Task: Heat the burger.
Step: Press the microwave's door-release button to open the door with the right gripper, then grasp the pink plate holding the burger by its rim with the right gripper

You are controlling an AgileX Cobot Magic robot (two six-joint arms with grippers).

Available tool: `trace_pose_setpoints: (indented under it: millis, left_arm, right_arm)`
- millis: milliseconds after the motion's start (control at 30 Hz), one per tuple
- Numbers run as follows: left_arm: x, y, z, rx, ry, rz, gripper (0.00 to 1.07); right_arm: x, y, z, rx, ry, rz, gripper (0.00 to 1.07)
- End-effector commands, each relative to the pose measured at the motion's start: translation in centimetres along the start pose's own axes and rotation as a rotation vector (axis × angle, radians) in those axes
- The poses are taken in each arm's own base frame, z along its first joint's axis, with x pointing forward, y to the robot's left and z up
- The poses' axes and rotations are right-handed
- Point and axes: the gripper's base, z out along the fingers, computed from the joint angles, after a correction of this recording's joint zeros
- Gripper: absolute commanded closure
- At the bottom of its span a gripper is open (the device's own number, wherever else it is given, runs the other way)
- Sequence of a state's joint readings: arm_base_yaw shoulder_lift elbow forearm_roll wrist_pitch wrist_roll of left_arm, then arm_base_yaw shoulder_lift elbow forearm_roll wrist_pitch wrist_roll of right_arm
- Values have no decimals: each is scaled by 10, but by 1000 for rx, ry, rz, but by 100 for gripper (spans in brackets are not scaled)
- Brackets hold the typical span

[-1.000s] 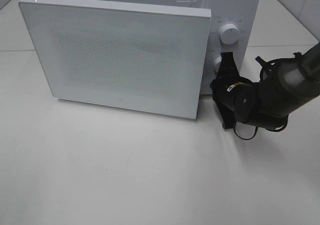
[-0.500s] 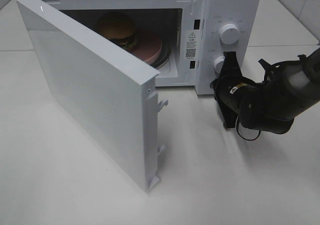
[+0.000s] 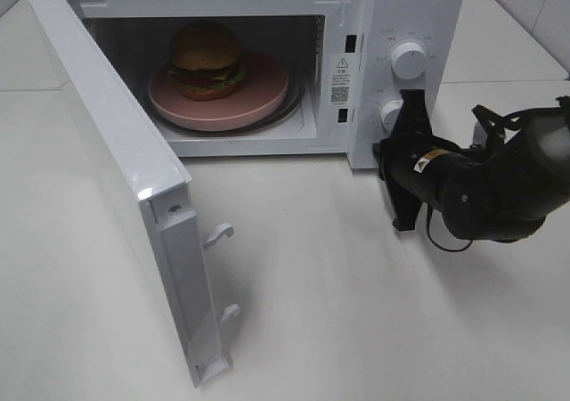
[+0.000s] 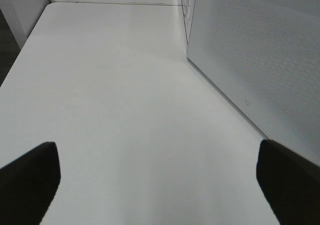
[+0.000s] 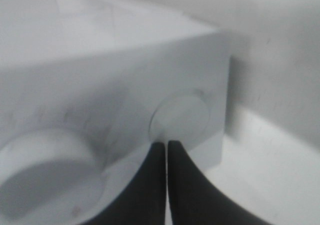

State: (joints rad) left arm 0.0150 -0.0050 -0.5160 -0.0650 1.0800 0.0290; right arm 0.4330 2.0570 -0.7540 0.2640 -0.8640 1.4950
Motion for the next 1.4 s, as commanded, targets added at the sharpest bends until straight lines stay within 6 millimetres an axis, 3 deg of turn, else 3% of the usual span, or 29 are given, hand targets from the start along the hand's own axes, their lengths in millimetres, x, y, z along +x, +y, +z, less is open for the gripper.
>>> trace_pose_setpoints:
  millis: [33, 367, 800, 1167, 1400]
  left_arm:
    - [0, -1, -2, 5, -24, -7, 7]
    - [0, -1, -2, 5, -24, -7, 7]
    - [0, -1, -2, 5, -24, -7, 7]
    - [0, -1, -2, 5, -24, -7, 7]
    - [0, -1, -2, 5, -24, -7, 7]
  right_arm:
    - [15, 28, -14, -110, 130, -82, 107]
    - [17, 30, -41, -68, 204, -178, 107]
    - [24, 48, -77, 32, 331, -510, 106]
    - [11, 68, -111, 95, 285, -938, 104]
    - [-1, 76, -130, 287, 312, -1271, 103]
